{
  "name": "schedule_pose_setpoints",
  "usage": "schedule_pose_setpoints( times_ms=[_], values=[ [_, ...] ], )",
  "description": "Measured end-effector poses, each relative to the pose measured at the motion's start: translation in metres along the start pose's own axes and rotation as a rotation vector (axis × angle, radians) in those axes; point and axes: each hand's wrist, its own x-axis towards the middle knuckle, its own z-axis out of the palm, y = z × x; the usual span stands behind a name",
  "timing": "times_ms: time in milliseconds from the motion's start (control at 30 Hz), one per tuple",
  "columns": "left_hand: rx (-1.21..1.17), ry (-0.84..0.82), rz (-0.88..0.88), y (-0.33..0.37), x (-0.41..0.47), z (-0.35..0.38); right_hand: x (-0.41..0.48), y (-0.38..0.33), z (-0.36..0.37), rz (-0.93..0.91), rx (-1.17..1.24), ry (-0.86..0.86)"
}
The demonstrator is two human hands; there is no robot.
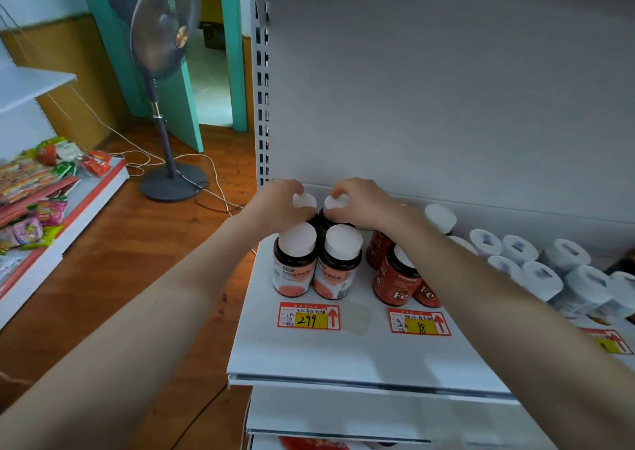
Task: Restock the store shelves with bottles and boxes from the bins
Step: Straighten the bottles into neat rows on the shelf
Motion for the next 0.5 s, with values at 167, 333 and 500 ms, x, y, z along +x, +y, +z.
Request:
schedule_pose_setpoints(
  times_ms=[167,333,500],
  values=[
    [-0.052,0.015,0.011,-0.008,0.005,0.002,0.001,0.001,0.004,0.02,0.062,0.056],
    [-0.065,0.021,0.024,-0.011,0.004,0.003,-0.003,0.001,0.009,0.033,0.075,0.067],
    [-0.58,0.176,-0.069,-0.015,-0.029,0.018,-0.021,0.001,0.023,0.117,0.454,0.247]
  ],
)
